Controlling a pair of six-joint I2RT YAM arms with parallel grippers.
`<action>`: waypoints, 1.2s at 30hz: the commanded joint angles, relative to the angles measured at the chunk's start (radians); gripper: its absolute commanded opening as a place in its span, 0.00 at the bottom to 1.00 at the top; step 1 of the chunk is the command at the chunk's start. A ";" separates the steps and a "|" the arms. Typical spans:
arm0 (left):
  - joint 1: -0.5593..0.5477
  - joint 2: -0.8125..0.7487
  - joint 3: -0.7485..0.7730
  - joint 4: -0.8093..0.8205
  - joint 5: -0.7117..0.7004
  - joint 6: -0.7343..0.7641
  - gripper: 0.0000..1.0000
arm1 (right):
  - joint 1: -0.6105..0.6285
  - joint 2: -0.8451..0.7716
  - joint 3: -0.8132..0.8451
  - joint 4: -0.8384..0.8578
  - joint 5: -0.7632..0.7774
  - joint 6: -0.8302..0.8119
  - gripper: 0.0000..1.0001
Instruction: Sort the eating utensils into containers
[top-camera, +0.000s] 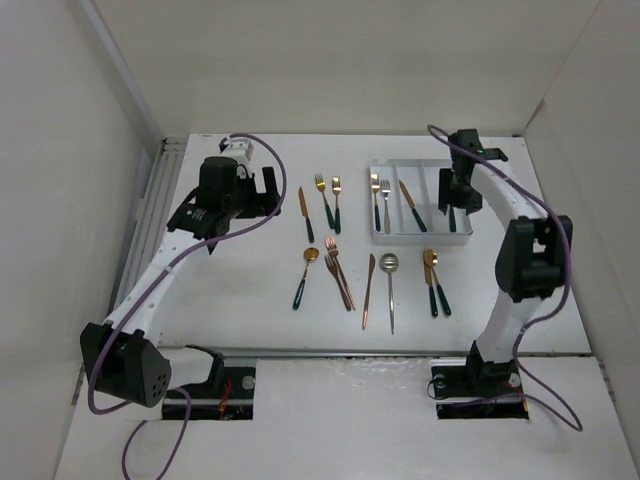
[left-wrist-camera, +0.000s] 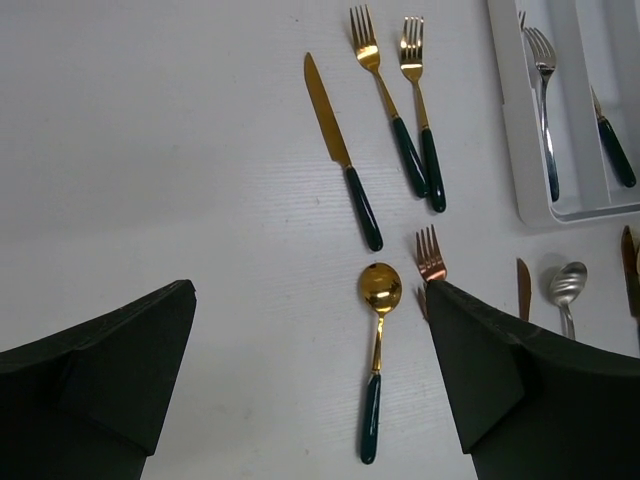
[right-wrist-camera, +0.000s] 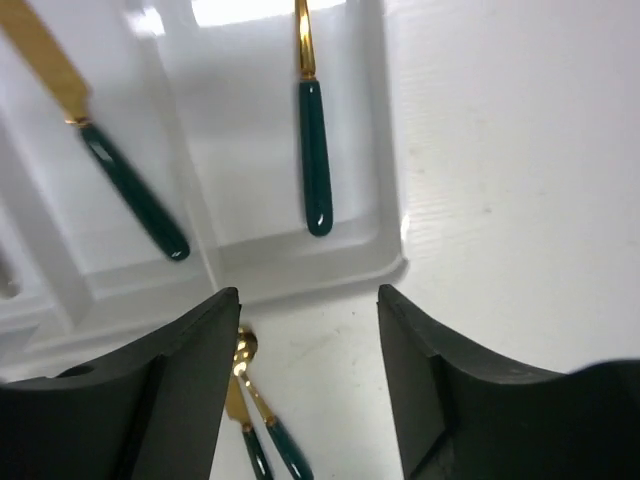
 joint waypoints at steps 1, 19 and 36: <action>0.000 -0.054 -0.019 0.047 -0.064 0.011 1.00 | 0.010 -0.214 -0.015 -0.007 0.034 0.044 0.63; 0.019 -0.234 -0.208 0.094 -0.173 0.023 1.00 | 0.126 -0.200 -0.376 -0.138 -0.097 0.220 0.37; -0.011 -0.246 -0.217 0.114 -0.202 0.070 1.00 | 0.135 -0.031 -0.379 -0.151 -0.065 0.234 0.41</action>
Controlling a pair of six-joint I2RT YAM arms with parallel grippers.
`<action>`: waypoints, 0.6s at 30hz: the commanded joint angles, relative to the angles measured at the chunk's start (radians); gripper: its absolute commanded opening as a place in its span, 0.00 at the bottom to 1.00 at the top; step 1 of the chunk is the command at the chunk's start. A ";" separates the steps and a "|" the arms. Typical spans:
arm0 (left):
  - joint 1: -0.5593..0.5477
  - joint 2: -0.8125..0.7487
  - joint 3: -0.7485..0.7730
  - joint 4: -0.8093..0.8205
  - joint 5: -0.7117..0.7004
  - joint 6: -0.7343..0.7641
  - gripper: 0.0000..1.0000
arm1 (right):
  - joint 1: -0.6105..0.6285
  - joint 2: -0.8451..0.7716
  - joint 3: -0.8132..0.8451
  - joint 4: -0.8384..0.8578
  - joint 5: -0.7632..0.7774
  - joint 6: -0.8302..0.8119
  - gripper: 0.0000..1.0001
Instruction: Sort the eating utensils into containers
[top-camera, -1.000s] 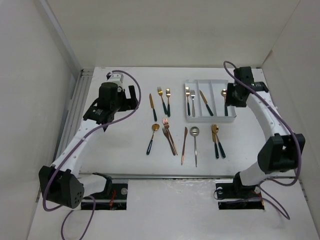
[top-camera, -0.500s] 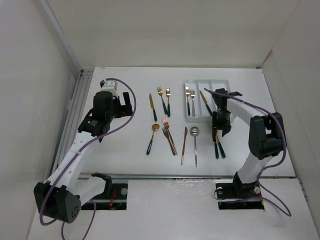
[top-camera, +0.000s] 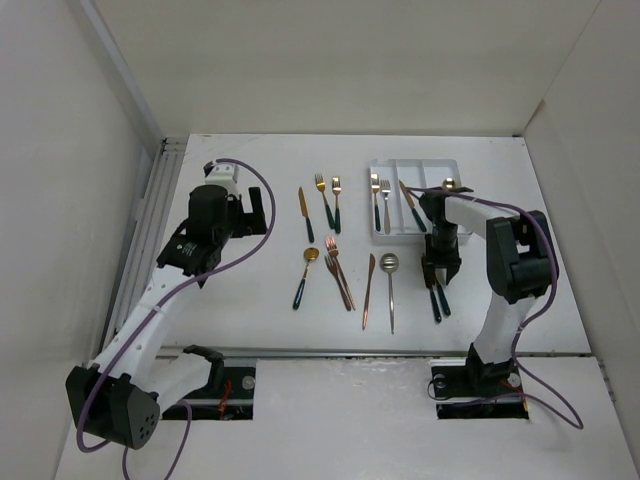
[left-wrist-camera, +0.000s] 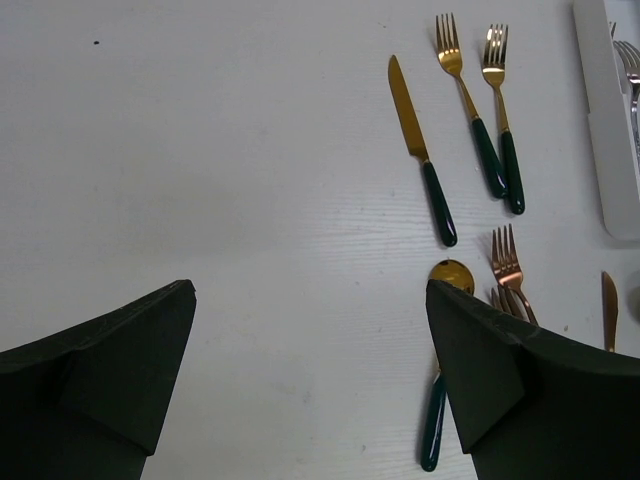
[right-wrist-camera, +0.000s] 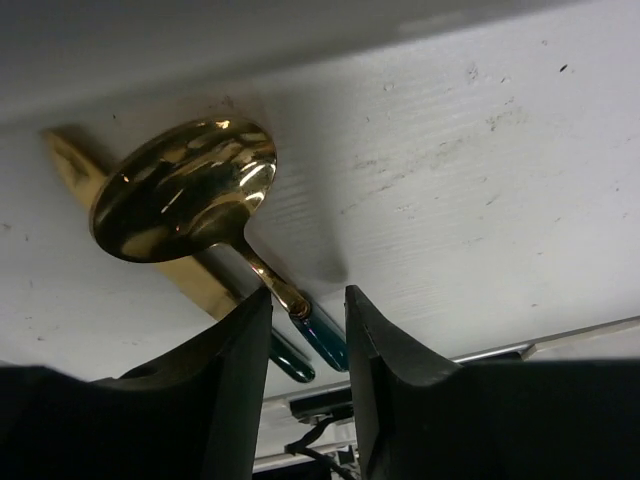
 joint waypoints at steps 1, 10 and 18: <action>-0.004 -0.021 -0.009 0.048 -0.025 0.023 1.00 | 0.005 0.005 -0.012 0.019 0.014 0.022 0.41; -0.004 -0.021 -0.018 0.048 -0.025 0.023 1.00 | 0.005 0.021 -0.022 0.064 -0.097 -0.047 0.28; -0.004 -0.021 -0.018 0.048 -0.034 0.023 1.00 | 0.005 0.050 -0.002 0.082 -0.077 -0.047 0.23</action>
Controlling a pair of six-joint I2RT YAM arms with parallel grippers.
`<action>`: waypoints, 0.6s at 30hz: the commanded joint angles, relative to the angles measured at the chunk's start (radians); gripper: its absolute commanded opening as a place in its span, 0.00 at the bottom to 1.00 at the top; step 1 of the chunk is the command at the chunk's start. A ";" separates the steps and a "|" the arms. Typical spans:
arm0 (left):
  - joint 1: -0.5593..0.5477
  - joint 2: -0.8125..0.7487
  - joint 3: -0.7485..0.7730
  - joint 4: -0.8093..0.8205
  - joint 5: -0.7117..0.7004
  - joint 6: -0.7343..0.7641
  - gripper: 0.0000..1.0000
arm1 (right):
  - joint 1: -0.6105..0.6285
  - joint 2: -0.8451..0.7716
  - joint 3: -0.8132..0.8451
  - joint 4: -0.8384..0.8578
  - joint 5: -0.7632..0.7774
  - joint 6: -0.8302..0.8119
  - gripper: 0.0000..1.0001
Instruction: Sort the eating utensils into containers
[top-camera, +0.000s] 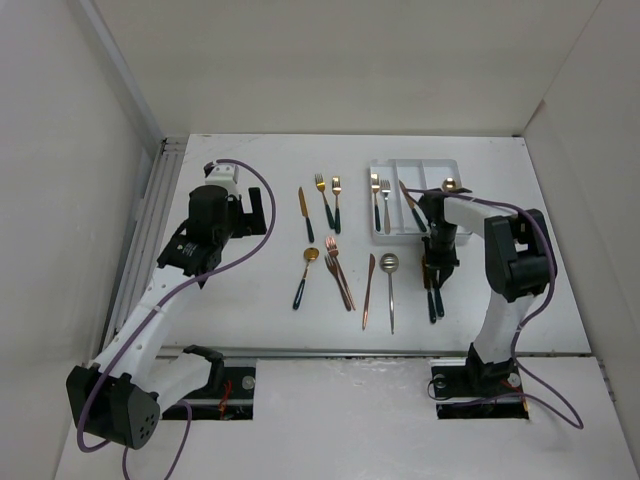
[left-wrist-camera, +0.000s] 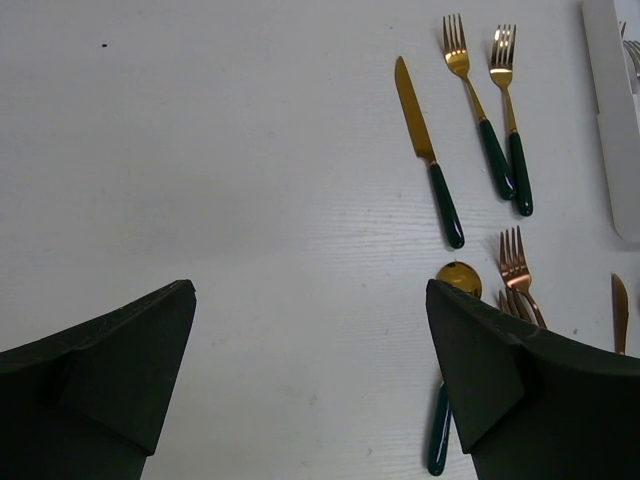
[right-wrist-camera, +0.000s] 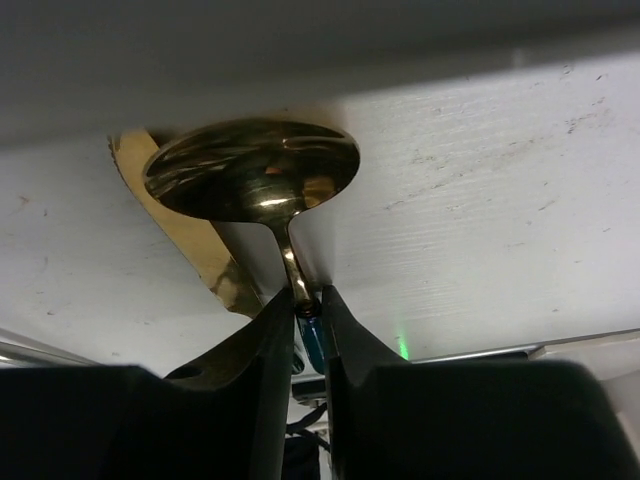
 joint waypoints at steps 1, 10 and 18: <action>-0.003 -0.021 -0.011 0.036 -0.022 0.010 1.00 | 0.005 0.029 0.012 0.065 0.001 -0.004 0.23; -0.003 -0.021 -0.011 0.036 -0.022 0.010 1.00 | 0.014 -0.046 0.021 0.074 0.030 -0.004 0.00; -0.003 -0.012 -0.002 0.036 -0.022 0.010 1.00 | 0.044 -0.184 0.094 -0.009 0.030 0.006 0.00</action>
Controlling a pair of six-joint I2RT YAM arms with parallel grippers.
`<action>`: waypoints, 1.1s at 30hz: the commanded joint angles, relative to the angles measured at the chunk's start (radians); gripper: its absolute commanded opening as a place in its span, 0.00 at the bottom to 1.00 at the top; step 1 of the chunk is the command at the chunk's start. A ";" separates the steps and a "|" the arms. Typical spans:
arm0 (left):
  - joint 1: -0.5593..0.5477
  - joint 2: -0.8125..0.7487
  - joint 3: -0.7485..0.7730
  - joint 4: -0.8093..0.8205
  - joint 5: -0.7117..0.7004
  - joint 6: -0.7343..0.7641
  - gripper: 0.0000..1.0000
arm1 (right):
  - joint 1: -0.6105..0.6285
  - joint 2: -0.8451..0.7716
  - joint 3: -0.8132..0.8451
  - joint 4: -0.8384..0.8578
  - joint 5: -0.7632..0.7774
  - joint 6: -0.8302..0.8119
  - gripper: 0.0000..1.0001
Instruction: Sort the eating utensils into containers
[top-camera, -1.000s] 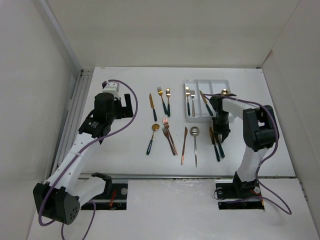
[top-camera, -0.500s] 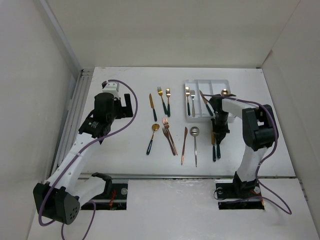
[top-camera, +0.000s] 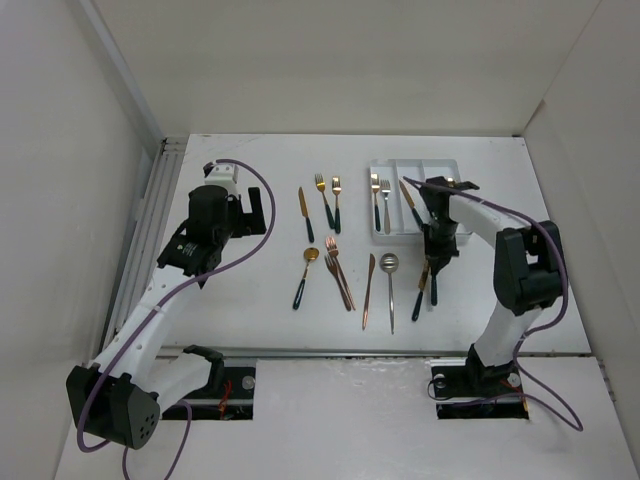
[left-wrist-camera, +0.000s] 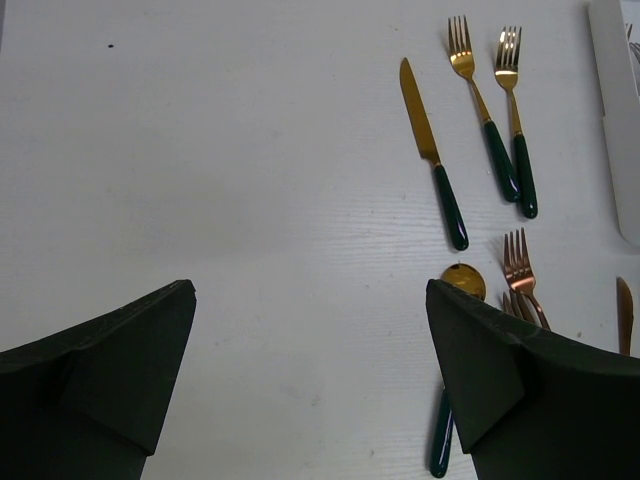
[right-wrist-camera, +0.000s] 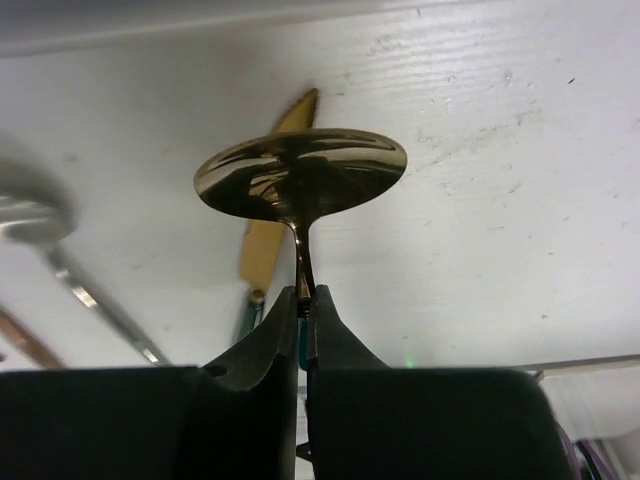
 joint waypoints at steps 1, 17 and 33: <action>-0.003 -0.012 -0.002 0.036 -0.011 0.009 1.00 | 0.024 -0.097 0.087 -0.021 0.000 0.006 0.00; 0.041 0.047 0.048 0.016 -0.060 0.009 1.00 | -0.112 0.294 0.904 -0.123 0.245 -0.157 0.00; 0.064 0.198 0.134 0.024 -0.078 0.036 1.00 | -0.123 0.509 0.882 -0.041 0.279 -0.188 0.04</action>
